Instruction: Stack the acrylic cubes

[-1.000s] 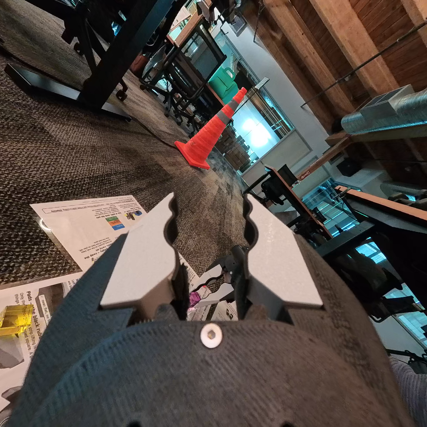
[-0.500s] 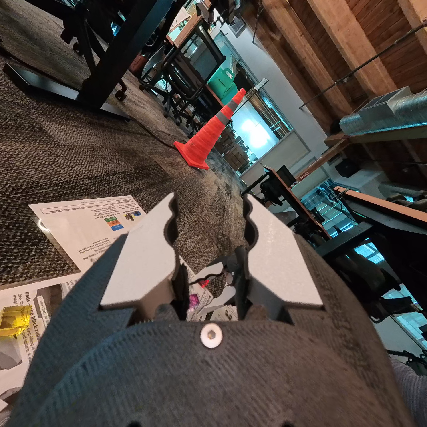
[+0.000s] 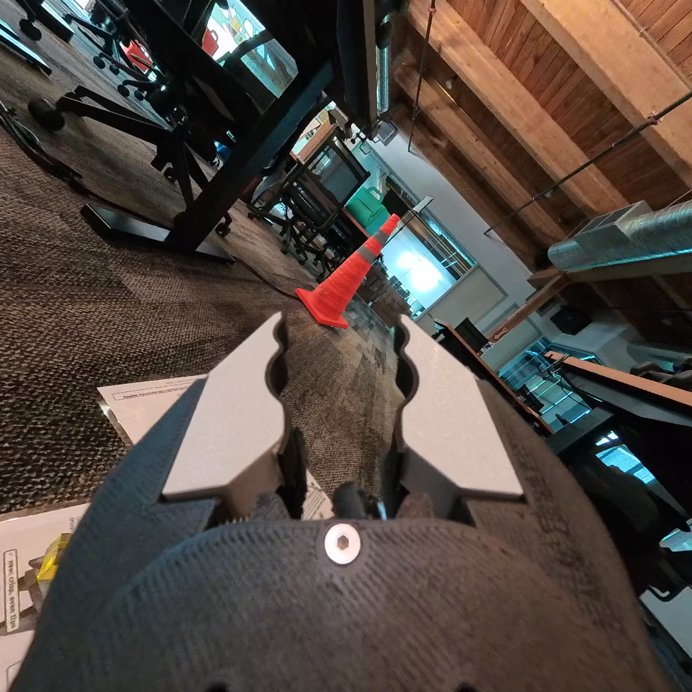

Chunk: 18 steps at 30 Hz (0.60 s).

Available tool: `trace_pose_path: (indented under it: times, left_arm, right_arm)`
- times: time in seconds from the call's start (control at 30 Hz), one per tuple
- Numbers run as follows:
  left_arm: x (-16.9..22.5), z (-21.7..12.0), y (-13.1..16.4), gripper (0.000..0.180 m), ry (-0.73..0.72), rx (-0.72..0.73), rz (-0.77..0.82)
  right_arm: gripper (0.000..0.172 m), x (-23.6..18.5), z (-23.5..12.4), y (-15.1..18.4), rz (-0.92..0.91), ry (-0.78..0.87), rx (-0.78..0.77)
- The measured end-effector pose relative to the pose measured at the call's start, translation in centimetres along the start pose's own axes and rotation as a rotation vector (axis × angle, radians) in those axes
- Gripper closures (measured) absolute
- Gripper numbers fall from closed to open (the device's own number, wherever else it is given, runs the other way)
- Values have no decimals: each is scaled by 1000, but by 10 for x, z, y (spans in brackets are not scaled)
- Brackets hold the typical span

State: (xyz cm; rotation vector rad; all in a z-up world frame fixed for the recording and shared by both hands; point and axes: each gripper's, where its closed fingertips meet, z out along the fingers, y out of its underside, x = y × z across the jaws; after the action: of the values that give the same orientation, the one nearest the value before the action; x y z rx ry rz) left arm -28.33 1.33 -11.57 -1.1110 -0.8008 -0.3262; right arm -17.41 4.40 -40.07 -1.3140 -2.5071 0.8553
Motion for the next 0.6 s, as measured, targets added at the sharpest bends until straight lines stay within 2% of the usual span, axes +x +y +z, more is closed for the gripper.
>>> trace_pose_path:
  times: [0.1, 0.23, 0.4, 0.6]
  left_arm:
    - [0, 1, 1, 125, 3, -4, -5]
    - [1, 1, 1, 125, 8, -2, -9]
    - [1, 1, 1, 125, 11, -3, -25]
    - [2, 1, 1, 125, 17, -3, -30]
  right_arm:
    - [128, 2, 21, -1, -24, 68, -13]
    - [129, 1, 36, -1, 26, 59, -47]
    - [143, 3, 44, 2, 6, 80, -104]
    - [147, 3, 47, 6, -14, 75, -144]
